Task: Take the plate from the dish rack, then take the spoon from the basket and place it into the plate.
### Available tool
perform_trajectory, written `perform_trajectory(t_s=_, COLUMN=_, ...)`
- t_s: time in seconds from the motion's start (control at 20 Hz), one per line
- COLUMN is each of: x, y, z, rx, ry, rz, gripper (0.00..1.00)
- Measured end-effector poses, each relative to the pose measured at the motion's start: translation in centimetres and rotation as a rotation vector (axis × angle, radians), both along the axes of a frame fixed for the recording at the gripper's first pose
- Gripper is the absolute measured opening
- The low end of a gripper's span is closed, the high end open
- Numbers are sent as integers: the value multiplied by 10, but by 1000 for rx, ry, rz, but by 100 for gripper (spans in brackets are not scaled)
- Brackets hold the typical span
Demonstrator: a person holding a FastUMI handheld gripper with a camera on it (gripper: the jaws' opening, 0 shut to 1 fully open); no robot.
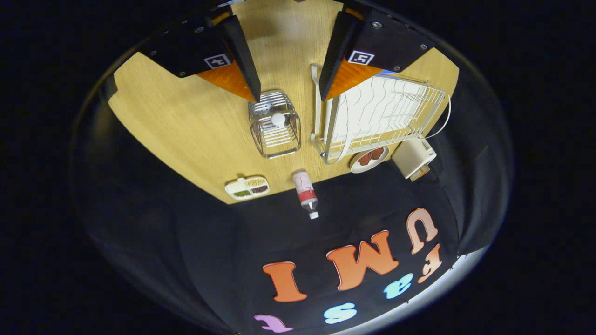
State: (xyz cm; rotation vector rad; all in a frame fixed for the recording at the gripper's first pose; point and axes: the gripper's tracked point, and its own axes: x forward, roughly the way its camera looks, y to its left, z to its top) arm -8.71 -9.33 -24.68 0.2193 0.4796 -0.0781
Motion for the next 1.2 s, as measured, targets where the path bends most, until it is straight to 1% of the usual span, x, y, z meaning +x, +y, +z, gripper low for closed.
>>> perform_trajectory(t_s=0.15, x=15, y=-9, z=1, rx=-75, ry=-47, rz=10, gripper=76)
perform_trajectory(t_s=0.35, x=37, y=-10, z=2, rx=-89, ry=-81, rz=38, gripper=76)
perform_trajectory(t_s=0.5, x=49, y=-11, z=-7, rx=-117, ry=-77, rz=70, gripper=71)
perform_trajectory(t_s=0.55, x=54, y=-16, z=-10, rx=-137, ry=-76, rz=70, gripper=69)
perform_trajectory(t_s=0.65, x=60, y=-18, z=-16, rx=-149, ry=-66, rz=79, gripper=55)
perform_trajectory(t_s=0.7, x=61, y=-12, z=-17, rx=-127, ry=-63, rz=100, gripper=46)
perform_trajectory(t_s=0.75, x=62, y=-7, z=-17, rx=-102, ry=-61, rz=117, gripper=44)
perform_trajectory(t_s=0.8, x=64, y=-6, z=-14, rx=-92, ry=-75, rz=126, gripper=38)
perform_trajectory(t_s=0.85, x=68, y=-7, z=-13, rx=-96, ry=-78, rz=133, gripper=35)
perform_trajectory(t_s=0.9, x=70, y=-10, z=-18, rx=-105, ry=-61, rz=134, gripper=28)
perform_trajectory(t_s=1.0, x=70, y=-10, z=-20, rx=-85, ry=-29, rz=146, gripper=19)
perform_trajectory(t_s=1.2, x=76, y=-18, z=-14, rx=-52, ry=18, rz=152, gripper=16)
